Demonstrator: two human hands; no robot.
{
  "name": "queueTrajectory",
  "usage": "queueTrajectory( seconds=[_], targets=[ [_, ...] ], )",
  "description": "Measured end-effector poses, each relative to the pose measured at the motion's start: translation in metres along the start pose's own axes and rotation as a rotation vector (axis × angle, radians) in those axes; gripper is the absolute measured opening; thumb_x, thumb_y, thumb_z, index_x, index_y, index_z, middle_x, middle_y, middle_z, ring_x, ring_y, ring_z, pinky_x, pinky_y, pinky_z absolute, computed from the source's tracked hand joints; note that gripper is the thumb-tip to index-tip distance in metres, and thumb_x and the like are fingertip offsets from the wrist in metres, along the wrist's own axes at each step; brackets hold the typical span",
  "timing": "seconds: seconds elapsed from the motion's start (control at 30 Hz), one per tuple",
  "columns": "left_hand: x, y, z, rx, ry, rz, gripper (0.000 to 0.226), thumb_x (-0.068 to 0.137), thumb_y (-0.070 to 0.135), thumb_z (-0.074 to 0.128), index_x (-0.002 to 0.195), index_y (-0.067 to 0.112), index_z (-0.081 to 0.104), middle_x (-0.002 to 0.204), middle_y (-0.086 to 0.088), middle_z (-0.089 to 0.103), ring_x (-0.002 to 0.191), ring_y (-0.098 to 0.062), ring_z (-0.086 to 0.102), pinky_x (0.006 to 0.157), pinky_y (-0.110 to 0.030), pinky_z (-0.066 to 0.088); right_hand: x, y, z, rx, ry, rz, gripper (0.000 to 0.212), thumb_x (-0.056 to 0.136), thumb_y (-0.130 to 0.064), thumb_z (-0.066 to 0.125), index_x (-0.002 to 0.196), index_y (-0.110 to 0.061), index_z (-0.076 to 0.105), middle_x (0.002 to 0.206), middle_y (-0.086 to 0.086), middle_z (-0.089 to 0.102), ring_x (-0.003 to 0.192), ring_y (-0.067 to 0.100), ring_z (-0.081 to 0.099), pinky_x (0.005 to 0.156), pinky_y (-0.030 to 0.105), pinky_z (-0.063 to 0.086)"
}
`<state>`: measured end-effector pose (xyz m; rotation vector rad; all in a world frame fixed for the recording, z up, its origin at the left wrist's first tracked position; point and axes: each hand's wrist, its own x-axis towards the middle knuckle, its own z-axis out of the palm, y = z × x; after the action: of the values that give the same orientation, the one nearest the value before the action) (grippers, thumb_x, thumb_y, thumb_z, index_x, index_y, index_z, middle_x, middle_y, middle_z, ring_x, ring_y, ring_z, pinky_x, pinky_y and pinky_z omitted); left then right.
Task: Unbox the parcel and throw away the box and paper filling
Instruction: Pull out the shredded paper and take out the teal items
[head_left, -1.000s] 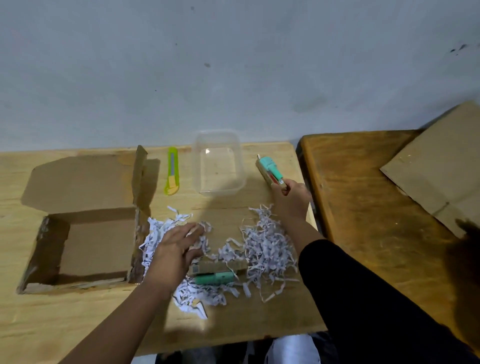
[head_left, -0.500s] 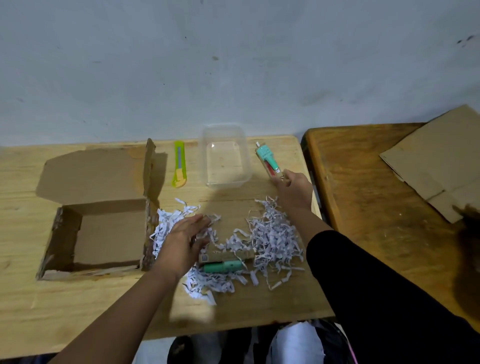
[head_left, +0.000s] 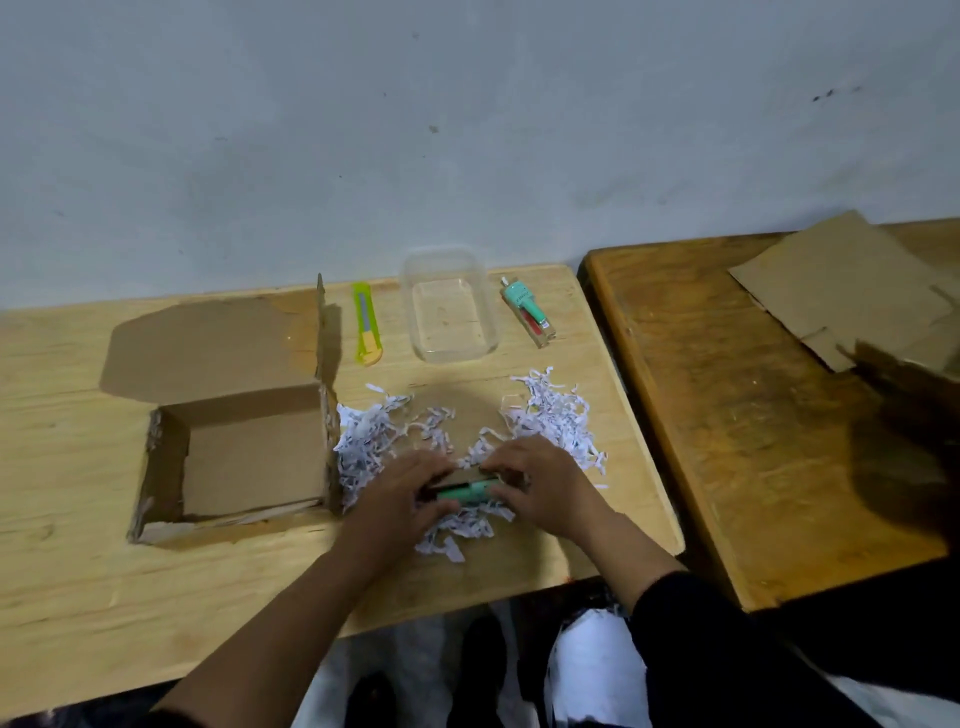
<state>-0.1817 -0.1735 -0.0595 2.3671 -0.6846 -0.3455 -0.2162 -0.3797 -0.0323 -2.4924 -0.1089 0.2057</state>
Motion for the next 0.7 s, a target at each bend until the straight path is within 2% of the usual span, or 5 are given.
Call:
queueTrajectory(
  seconds=[0.07,0.2,0.47,0.53,0.7],
  targets=[
    [-0.001,-0.003,0.002,-0.016,0.019,0.000,0.045,0.080,0.024,0.070,0.123,0.017,0.057,0.127,-0.006,0.059,0.121,-0.025,0.050,0.098,-0.028,0.035,-0.004,-0.001,0.001,0.054,0.024,0.038,0.030,0.077,-0.020,0.072,0.106,-0.014,0.069,0.111,0.008,0.067,0.107,0.023,0.057,0.090,0.024,0.042],
    [-0.002,-0.006,0.006,-0.023,0.040,-0.016,0.046,0.086,0.025,0.063,0.129,0.019,0.052,0.130,-0.009,0.057,0.125,-0.026,0.047,0.103,-0.037,0.038,-0.006,-0.003,0.003,0.049,0.042,0.095,0.036,0.080,-0.016,0.070,0.115,-0.011,0.064,0.121,0.010,0.063,0.113,0.025,0.055,0.100,0.031,0.042],
    [0.007,-0.005,0.008,0.030,0.060,0.005,0.045,0.086,0.017,0.062,0.128,0.005,0.053,0.106,-0.020,0.060,0.097,-0.034,0.055,0.083,-0.033,0.046,-0.008,0.010,-0.002,-0.044,0.047,0.186,0.045,0.077,-0.023,0.072,0.120,-0.014,0.060,0.119,0.007,0.059,0.112,0.023,0.051,0.094,0.023,0.038],
    [0.010,-0.006,0.010,0.051,0.095,-0.014,0.045,0.084,0.015,0.064,0.125,0.001,0.054,0.101,-0.021,0.057,0.089,-0.034,0.055,0.076,-0.028,0.041,-0.008,0.012,-0.005,-0.104,0.083,0.138,0.043,0.077,-0.022,0.073,0.117,-0.010,0.061,0.116,0.008,0.059,0.110,0.025,0.051,0.093,0.025,0.039],
    [0.015,-0.007,0.012,0.029,0.134,-0.037,0.041,0.092,0.018,0.052,0.131,0.010,0.049,0.113,-0.017,0.054,0.101,-0.029,0.050,0.084,-0.029,0.037,0.005,0.003,-0.006,-0.112,0.134,0.029,0.039,0.071,-0.013,0.075,0.108,-0.007,0.065,0.108,0.011,0.062,0.101,0.030,0.056,0.083,0.041,0.053]
  ],
)
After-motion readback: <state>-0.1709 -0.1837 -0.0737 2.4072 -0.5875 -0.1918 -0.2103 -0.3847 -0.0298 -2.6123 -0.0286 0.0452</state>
